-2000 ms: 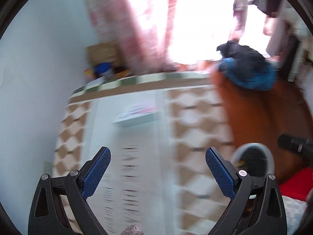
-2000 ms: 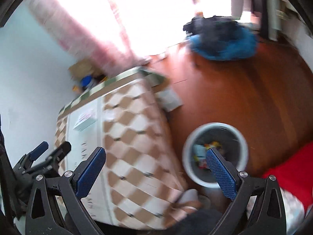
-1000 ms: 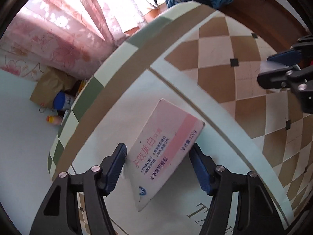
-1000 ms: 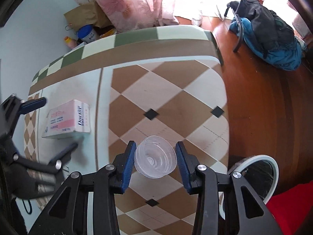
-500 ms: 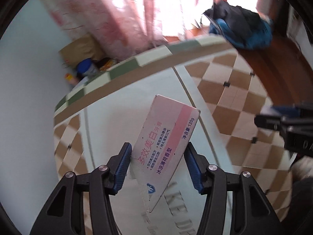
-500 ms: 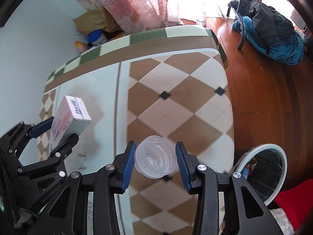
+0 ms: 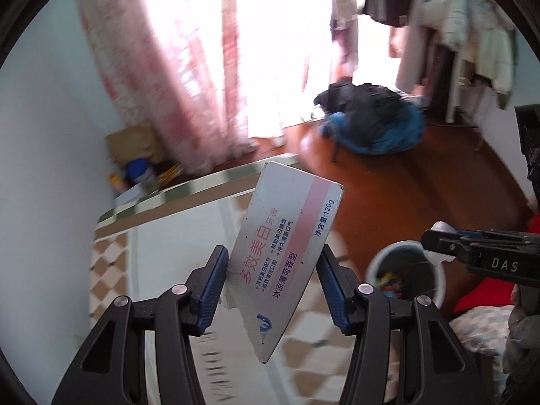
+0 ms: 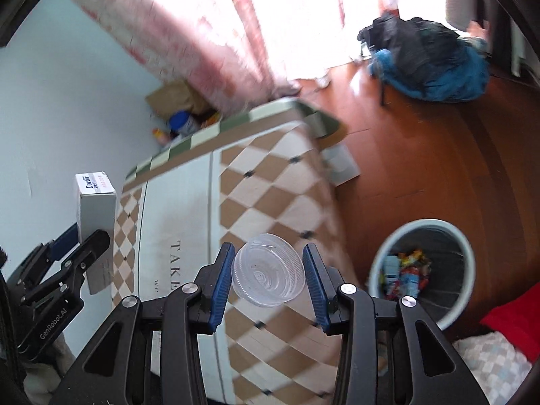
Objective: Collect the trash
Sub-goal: 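Carry the pink-white box and plastic cup over the bin with both tools, then open both tools to drop the box and cup into the bin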
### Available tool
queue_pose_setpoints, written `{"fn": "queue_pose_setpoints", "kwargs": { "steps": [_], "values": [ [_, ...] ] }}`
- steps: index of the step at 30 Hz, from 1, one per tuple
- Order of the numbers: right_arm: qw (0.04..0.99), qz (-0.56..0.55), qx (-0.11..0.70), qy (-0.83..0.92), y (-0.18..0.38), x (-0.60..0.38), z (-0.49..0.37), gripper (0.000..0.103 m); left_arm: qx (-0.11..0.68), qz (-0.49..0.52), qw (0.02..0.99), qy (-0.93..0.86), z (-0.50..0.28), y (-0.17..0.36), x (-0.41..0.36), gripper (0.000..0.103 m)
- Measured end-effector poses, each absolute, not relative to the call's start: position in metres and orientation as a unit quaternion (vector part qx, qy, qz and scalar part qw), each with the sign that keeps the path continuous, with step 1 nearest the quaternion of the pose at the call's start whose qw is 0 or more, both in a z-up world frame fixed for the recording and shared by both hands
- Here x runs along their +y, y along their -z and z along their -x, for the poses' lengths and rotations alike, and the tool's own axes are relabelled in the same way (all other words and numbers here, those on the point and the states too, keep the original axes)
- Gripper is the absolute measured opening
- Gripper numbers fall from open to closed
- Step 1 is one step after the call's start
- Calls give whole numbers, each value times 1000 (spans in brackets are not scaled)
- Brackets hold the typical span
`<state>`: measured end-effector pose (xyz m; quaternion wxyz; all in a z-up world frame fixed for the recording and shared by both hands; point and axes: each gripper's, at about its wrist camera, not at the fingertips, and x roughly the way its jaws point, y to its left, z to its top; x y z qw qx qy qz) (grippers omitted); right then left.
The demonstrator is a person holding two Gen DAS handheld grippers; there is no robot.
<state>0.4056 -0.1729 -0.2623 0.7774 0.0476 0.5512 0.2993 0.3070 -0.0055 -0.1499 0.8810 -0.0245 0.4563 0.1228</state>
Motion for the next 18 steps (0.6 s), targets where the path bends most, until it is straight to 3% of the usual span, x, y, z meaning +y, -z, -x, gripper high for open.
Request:
{"fn": "queue_pose_setpoints", "kwargs": {
  "steps": [5,9,18],
  "values": [
    [798,-67,543,-253,255,-264,-406,43,471,26,880,-57,-336,159,-79,50],
    [799,-84,558,-209,278,-326,-414,43,511,32,859,-10,-369,198,-132,50],
    [737,-128,649,-141,417,-401,-458,43,641,86,761,45,-439,328,-182,52]
  ]
}}
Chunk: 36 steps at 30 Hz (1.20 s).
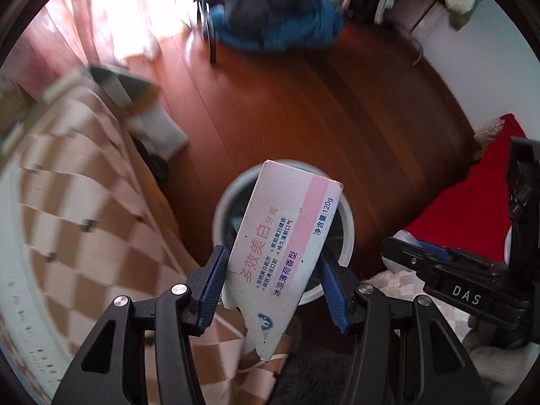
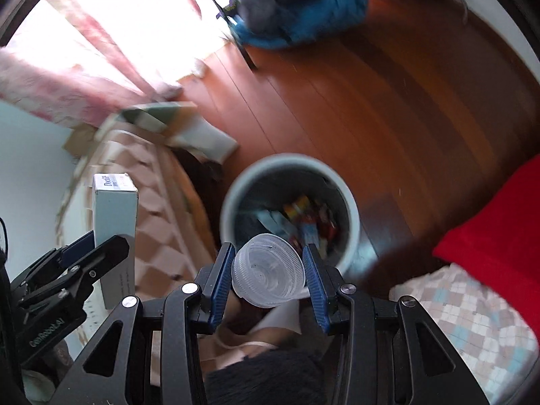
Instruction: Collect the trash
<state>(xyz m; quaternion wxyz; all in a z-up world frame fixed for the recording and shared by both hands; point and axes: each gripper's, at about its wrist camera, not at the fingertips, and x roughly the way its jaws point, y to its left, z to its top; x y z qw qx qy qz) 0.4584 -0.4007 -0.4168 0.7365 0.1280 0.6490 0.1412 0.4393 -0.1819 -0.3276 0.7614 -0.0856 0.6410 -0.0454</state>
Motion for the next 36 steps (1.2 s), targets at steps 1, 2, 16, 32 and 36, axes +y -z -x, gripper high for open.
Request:
{"fn": "queue_pose_setpoints", "kwargs": {
  "steps": [1,2,16,32,36],
  "values": [
    [729,-133,657,-139,431,-403,-463,43,654,92,749,47,-447,342,-184,53],
    [720,-138,667,-134,448,-407,-468,43,663,97,741,47,-454,352,-184,54],
    [684,-132,709,-110,535,-405,-510,71,698,141,702,1,-484,401,-183,97],
    [721,-75,678,-120,427,-404,-446,103,633,82,769,-41,-414,295,-176,99],
    [737,-76,658,-133,383,-407,-424,103,616,80,783,-33,-389,260,-179,99]
  ]
}}
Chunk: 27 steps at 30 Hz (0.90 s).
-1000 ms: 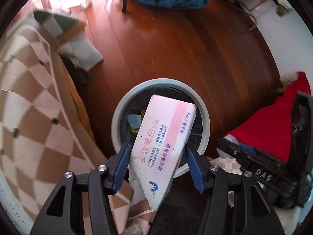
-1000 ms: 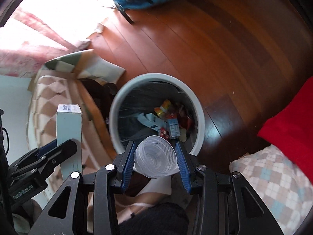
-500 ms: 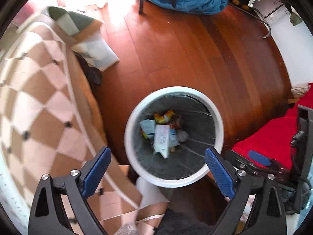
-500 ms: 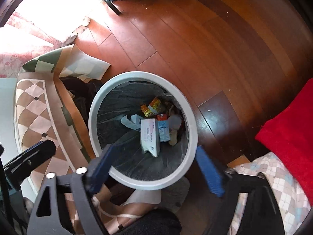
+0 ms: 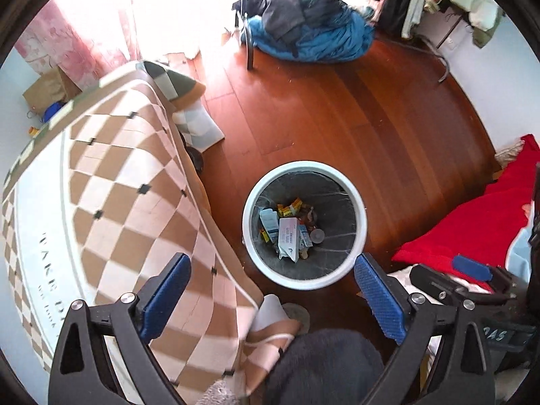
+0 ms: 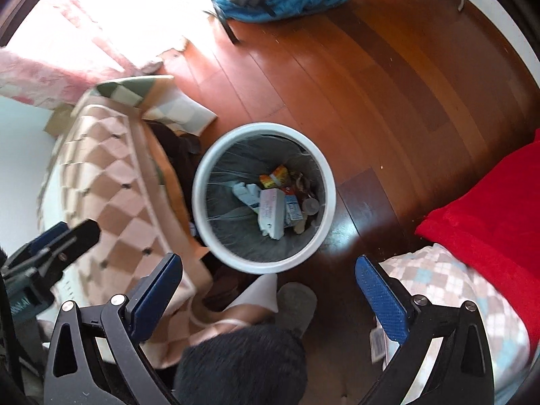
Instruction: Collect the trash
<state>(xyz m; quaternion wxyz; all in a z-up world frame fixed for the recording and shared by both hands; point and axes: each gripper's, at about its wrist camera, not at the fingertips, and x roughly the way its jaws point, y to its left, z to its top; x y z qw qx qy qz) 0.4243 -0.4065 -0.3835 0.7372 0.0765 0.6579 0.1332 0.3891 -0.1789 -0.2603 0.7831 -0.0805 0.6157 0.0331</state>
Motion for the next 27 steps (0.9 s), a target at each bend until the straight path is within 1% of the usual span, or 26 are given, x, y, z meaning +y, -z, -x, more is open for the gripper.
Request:
{"fn": "queue_pose_setpoints", "kwargs": {
  "steps": [7,14,20,27],
  "values": [
    [759,-87,623,-166,304,-415,-383,103,585,92,806,-14,-347,199,-177,99],
    [773,-97,593,-202,237,-419,-349,103,562,113,819,8,-314,143,-168,99],
    [776,-109,575,-237,190,-420,-324,103,544,122,830,26,-291,104,-161,99],
    [774,-108,563,-267,156,-415,-302,103,533,127,835,45,-269,74,-157,99]
  ]
}}
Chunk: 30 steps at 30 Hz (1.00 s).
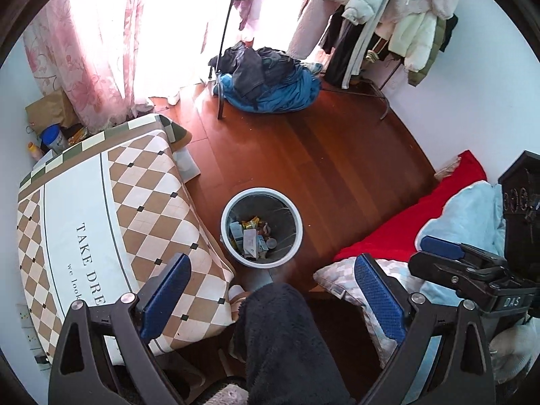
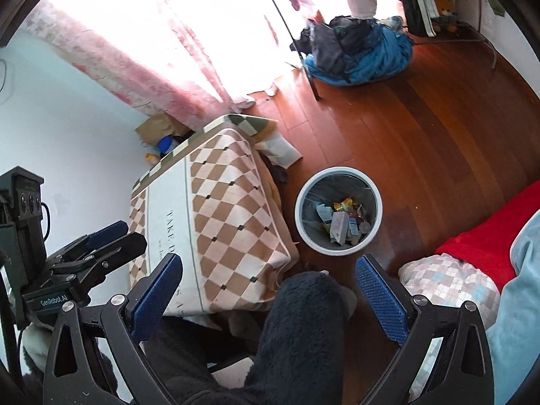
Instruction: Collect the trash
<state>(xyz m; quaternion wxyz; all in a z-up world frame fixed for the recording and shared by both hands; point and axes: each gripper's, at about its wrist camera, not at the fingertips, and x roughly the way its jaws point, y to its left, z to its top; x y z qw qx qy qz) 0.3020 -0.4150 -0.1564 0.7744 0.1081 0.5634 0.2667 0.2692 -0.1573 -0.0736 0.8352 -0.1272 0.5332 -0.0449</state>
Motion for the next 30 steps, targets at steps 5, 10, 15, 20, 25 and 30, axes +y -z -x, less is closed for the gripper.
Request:
{"fn": "queue_pose_setpoints", "kwargs": {
  "steps": [5,10,15,20,25,30],
  "values": [
    [773,-101,562,-275,145,-412,-292,103,532,127,835,56,-261,64,-157,99],
    [770,-99,563,-282,137,-411,-287,103,529,127,837,60,-255,59,-158,99],
    [772,-95,562,-282,132,-410,-284,103,525,132,839,64,-252,55,-157,99],
    [771,-96,563,-281,133,-410,-284,103,524,132,839,65,-250,53,-156,99],
    [769,-95,565,-285,129,-411,-283,103,523,132,840,63,-248,50,-157,99],
    [769,-88,565,-284,128,-411,-283,103,520,129,843,57,-248,46,-161,99]
  ]
}}
